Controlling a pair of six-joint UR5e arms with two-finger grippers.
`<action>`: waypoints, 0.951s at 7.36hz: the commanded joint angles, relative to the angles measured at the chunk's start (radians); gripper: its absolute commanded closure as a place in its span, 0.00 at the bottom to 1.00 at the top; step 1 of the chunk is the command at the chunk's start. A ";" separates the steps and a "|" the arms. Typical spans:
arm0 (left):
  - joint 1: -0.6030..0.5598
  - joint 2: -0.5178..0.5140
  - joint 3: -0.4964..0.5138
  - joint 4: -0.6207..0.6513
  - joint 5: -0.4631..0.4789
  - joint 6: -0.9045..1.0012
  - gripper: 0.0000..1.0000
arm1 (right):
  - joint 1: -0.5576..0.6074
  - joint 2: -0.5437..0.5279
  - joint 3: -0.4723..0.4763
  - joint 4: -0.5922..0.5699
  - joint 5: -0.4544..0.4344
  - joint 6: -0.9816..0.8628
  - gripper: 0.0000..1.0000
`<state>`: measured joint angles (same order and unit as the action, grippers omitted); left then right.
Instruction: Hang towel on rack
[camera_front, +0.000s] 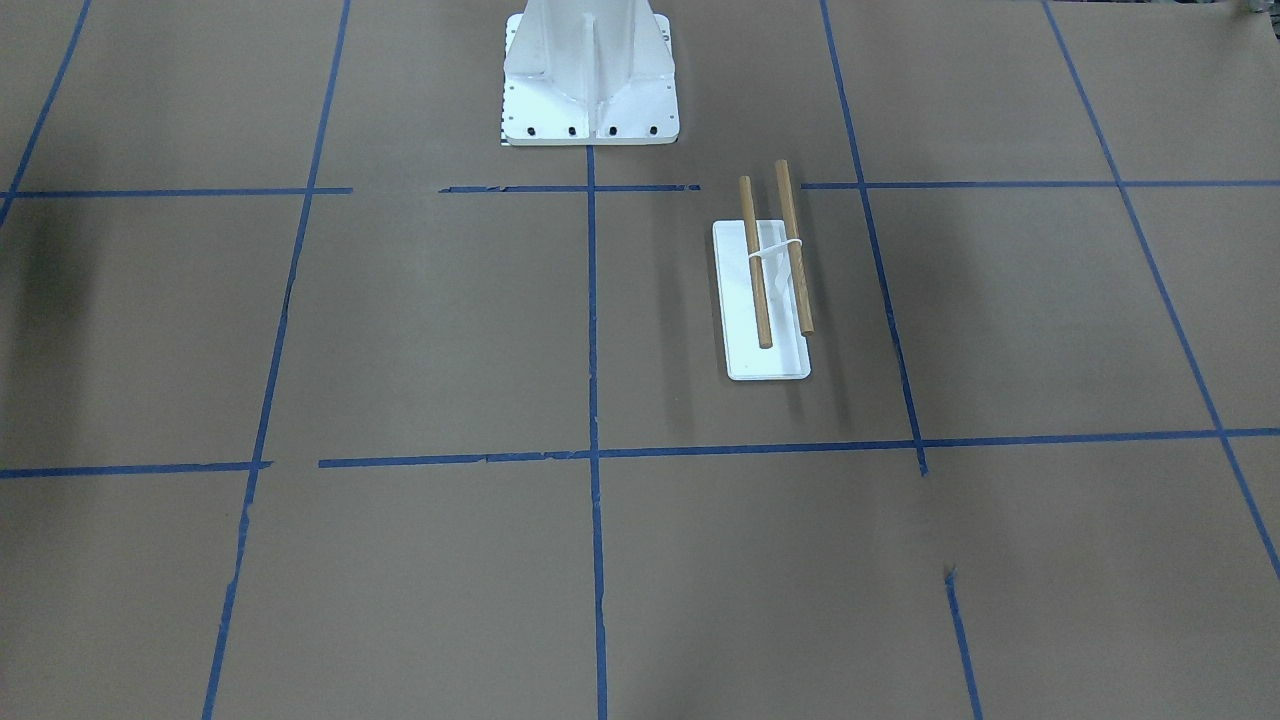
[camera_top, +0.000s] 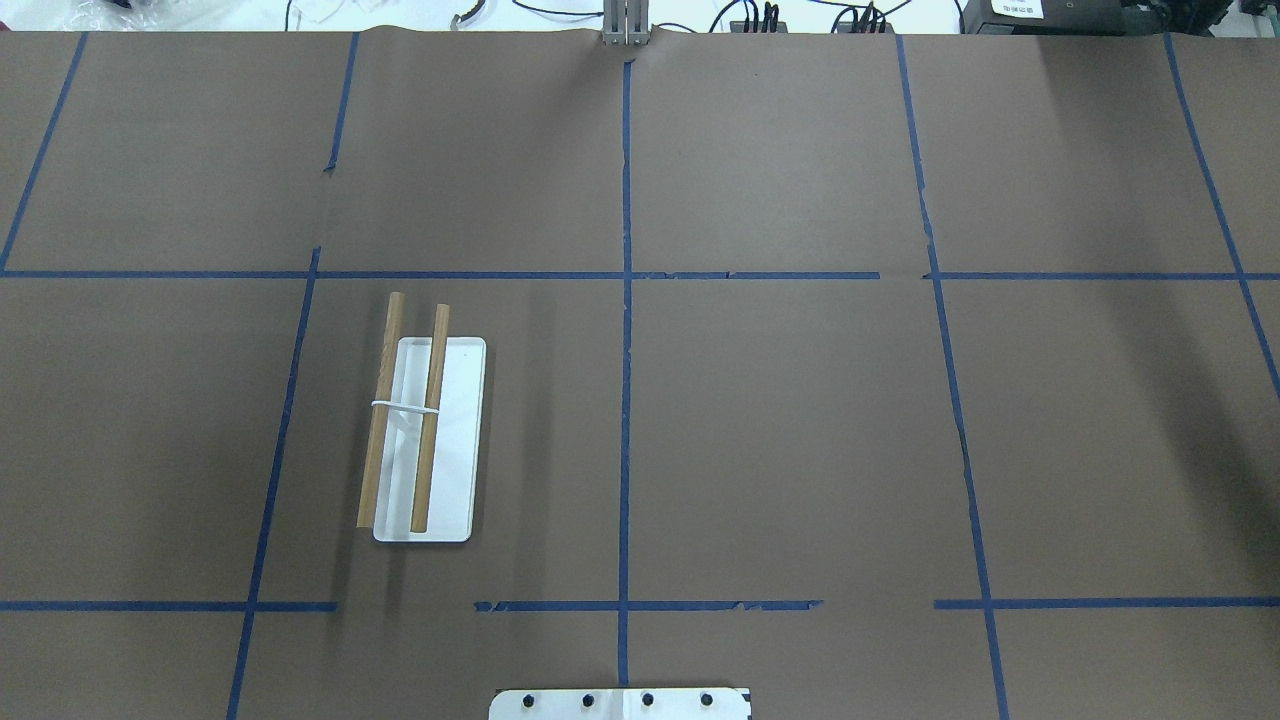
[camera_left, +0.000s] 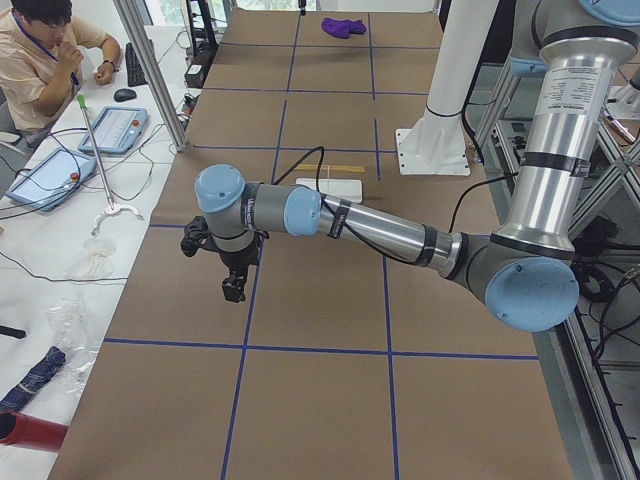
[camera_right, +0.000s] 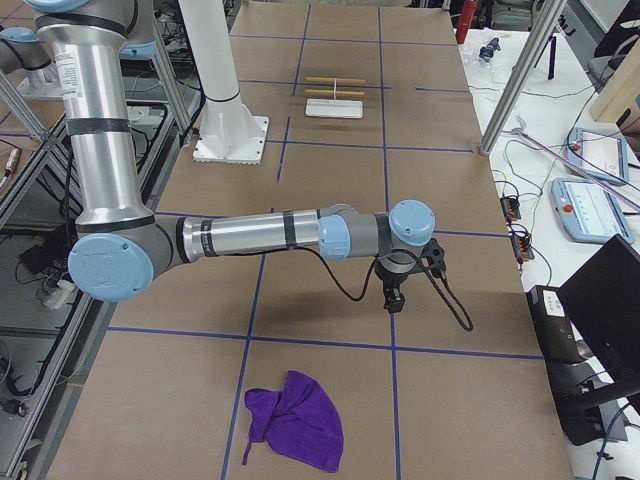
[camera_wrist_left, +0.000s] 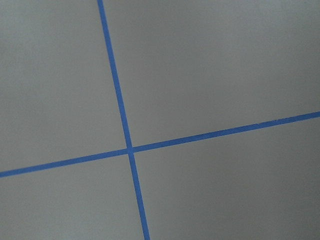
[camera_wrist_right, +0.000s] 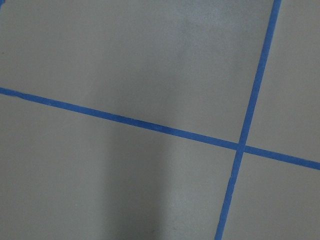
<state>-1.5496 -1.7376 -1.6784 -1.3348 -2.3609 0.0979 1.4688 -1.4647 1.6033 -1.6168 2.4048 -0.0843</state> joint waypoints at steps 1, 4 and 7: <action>-0.006 0.012 -0.004 -0.010 0.000 0.011 0.00 | -0.005 -0.008 0.001 0.000 -0.003 0.000 0.00; 0.017 0.039 -0.017 -0.032 -0.003 0.013 0.00 | -0.005 -0.014 0.030 0.012 0.004 0.004 0.00; 0.080 0.044 -0.010 -0.035 -0.003 0.020 0.00 | -0.013 -0.095 0.007 0.093 0.002 0.000 0.00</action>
<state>-1.4849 -1.6956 -1.6896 -1.3684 -2.3639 0.1162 1.4575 -1.5087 1.6069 -1.5819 2.4062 -0.0833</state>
